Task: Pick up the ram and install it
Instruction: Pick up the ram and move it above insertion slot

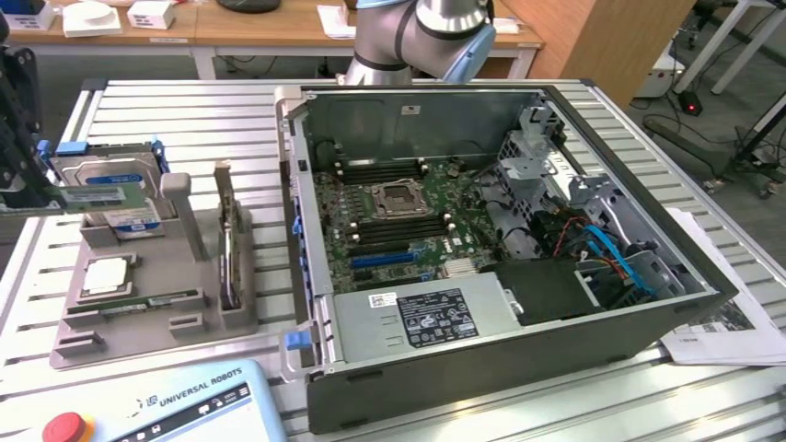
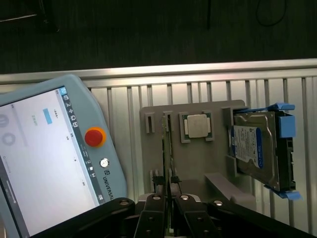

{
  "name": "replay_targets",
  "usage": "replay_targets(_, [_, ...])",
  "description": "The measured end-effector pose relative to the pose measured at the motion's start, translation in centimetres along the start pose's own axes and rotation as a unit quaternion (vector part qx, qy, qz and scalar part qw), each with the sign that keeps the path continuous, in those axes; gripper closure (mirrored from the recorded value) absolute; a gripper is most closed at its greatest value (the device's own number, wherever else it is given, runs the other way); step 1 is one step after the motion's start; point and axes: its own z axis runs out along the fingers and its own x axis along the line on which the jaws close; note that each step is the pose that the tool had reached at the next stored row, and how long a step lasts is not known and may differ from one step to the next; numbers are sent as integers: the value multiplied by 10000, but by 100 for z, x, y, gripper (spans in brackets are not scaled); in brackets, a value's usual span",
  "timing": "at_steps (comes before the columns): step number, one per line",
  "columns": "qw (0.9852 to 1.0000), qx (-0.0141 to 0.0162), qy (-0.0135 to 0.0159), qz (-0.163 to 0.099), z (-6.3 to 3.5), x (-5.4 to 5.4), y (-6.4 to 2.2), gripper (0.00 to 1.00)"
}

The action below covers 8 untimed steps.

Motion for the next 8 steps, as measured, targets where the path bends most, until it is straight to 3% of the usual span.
replay_targets(8, [10000,1,4,9,-64,-25,5,87])
